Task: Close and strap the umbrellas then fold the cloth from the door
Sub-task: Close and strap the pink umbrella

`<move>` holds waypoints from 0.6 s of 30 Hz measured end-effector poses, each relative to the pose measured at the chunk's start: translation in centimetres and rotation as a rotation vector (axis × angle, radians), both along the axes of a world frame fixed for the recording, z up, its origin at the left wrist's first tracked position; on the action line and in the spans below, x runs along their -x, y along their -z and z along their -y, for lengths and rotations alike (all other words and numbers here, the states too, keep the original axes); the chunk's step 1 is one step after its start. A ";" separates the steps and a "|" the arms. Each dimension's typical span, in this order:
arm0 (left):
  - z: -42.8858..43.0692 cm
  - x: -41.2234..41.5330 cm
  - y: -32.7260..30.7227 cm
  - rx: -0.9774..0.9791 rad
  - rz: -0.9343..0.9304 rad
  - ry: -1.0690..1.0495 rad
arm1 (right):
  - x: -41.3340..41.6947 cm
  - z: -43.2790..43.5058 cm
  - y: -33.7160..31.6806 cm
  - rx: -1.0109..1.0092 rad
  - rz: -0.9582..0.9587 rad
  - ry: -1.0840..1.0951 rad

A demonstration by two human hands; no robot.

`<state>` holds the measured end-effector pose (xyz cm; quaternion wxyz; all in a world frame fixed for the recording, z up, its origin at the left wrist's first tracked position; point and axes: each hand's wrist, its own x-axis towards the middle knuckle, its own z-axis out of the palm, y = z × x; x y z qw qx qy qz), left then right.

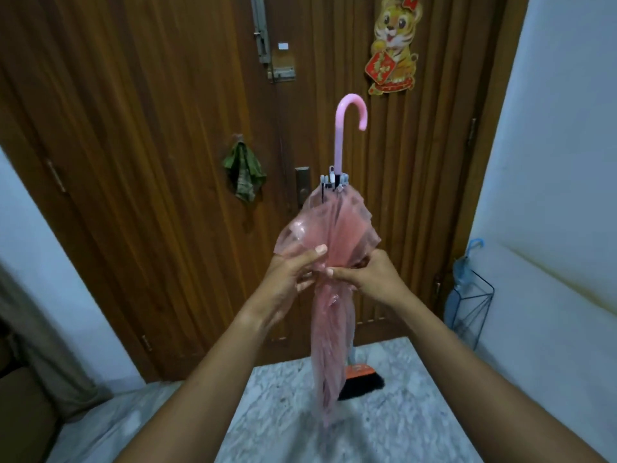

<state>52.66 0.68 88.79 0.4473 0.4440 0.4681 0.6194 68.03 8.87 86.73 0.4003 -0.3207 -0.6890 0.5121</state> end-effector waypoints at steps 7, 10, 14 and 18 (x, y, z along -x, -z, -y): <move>-16.2 -9.4 0.7 -0.013 -0.108 0.044 | -9.4 -14.2 1.9 -0.024 0.144 0.138; -23.8 -14.0 0.7 0.063 -0.106 0.119 | -14.7 -20.1 1.8 0.021 0.182 0.151; -33.0 -19.6 1.4 0.095 -0.136 0.230 | -20.9 -27.9 2.5 0.048 0.201 0.324; -40.7 -23.4 3.0 0.114 -0.190 0.281 | -24.6 -34.5 3.6 0.059 0.237 0.434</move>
